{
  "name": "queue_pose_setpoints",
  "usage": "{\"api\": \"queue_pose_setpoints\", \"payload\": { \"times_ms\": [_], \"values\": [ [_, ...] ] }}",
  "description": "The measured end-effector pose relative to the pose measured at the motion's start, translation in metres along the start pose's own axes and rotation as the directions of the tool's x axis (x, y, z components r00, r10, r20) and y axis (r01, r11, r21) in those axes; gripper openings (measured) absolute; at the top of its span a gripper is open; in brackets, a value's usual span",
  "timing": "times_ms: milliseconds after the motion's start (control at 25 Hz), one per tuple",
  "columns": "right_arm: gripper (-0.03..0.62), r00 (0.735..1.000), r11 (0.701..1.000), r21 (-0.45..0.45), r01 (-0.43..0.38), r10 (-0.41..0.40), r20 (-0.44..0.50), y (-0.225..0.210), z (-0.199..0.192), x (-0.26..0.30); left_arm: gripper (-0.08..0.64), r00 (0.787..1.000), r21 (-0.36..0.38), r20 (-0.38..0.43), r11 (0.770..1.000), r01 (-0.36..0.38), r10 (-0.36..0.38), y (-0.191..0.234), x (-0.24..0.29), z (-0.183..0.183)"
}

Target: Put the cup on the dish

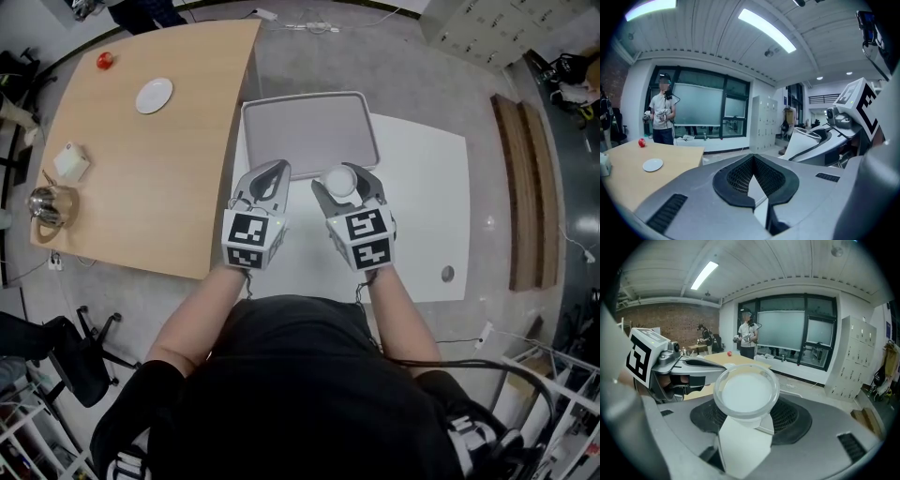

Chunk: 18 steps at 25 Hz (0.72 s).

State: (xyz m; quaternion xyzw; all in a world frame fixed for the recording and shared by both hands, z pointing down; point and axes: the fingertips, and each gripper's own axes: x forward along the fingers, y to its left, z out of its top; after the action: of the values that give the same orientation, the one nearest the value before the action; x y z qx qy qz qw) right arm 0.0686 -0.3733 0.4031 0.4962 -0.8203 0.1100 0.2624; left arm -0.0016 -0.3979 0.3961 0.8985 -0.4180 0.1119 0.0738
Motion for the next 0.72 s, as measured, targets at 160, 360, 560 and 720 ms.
{"api": "queue_pose_setpoints", "payload": {
  "times_ms": [160, 360, 560, 720],
  "values": [
    [0.244, 1.000, 1.000, 0.002, -0.008, 0.008, -0.019, -0.016, -0.003, 0.019, 0.006, 1.000, -0.007, -0.013, 1.000, -0.021, 0.021, 0.015, 0.027, -0.007],
    [0.244, 0.999, 1.000, 0.005, -0.017, 0.017, -0.029, -0.032, -0.003, 0.048, 0.006, 0.999, -0.018, -0.031, 0.999, -0.037, 0.036, 0.035, 0.056, -0.016],
    [0.244, 0.999, 1.000, 0.017, -0.019, 0.019, -0.028, -0.052, -0.002, 0.072, 0.006, 0.998, -0.028, -0.049, 0.999, -0.043, 0.042, 0.045, 0.084, -0.027],
    [0.244, 0.999, 0.999, 0.025, -0.020, 0.021, -0.035, -0.068, -0.004, 0.091, 0.006, 0.997, -0.037, -0.063, 0.998, -0.041, 0.039, 0.051, 0.107, -0.036]
  ]
}}
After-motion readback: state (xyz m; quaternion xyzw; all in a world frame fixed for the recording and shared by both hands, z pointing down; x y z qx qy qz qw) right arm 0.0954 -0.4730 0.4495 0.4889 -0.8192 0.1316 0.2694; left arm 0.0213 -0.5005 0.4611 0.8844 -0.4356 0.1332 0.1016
